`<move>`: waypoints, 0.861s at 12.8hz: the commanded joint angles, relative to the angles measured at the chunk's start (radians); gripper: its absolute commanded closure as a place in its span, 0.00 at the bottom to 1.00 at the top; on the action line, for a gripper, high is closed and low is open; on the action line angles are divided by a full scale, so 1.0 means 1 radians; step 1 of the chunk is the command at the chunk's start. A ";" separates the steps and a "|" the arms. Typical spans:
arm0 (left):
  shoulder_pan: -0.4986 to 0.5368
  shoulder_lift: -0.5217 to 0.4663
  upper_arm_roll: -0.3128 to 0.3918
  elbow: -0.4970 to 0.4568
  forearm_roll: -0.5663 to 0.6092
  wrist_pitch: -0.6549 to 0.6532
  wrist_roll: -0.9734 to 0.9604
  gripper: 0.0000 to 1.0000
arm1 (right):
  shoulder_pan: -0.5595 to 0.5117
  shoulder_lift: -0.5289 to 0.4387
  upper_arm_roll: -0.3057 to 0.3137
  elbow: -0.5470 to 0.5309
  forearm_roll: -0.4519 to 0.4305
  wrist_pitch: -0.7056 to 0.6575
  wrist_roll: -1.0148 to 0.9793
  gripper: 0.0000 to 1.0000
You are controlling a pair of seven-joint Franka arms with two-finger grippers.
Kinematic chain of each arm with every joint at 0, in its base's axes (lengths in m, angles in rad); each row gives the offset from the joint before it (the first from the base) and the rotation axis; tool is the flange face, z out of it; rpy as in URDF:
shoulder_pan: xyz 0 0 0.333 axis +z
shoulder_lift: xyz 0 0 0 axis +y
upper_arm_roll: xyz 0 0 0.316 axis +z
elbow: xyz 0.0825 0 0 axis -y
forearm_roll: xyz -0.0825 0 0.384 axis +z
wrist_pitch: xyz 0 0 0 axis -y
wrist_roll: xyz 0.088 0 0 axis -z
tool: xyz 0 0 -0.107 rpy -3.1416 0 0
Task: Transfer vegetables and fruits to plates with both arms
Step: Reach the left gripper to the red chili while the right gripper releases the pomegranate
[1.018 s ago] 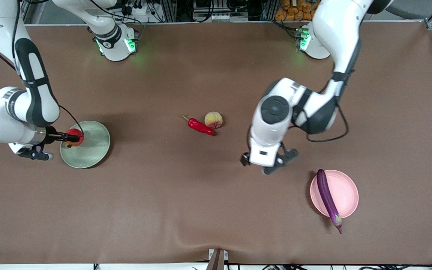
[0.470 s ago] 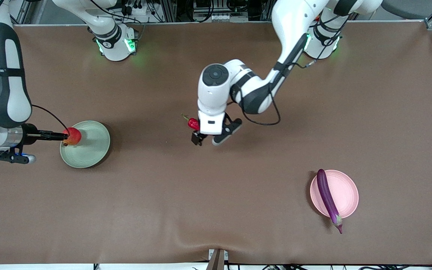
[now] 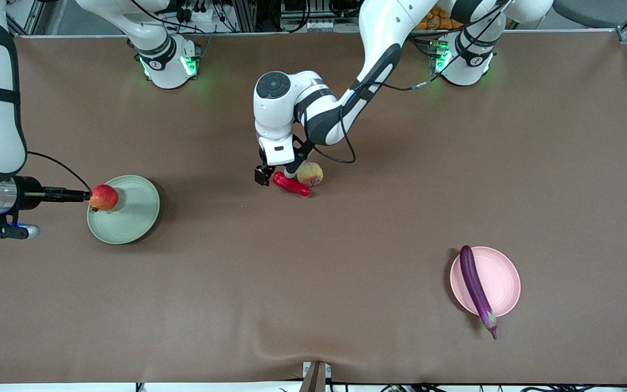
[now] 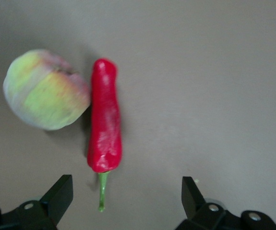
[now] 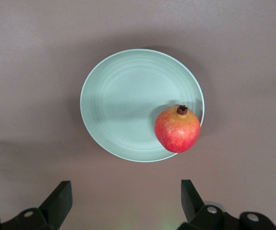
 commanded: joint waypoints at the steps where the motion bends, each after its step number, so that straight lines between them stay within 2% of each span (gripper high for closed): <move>1: 0.004 0.021 0.018 0.023 -0.012 0.032 -0.111 0.00 | 0.020 -0.009 0.003 0.011 0.016 -0.025 0.074 0.00; 6: 0.002 0.075 0.018 0.023 -0.010 0.090 -0.161 0.00 | 0.061 -0.010 0.005 0.023 0.018 -0.028 0.180 0.00; 11: -0.001 0.116 0.025 0.022 -0.001 0.093 -0.161 0.00 | 0.061 -0.010 0.005 0.025 0.018 -0.038 0.184 0.00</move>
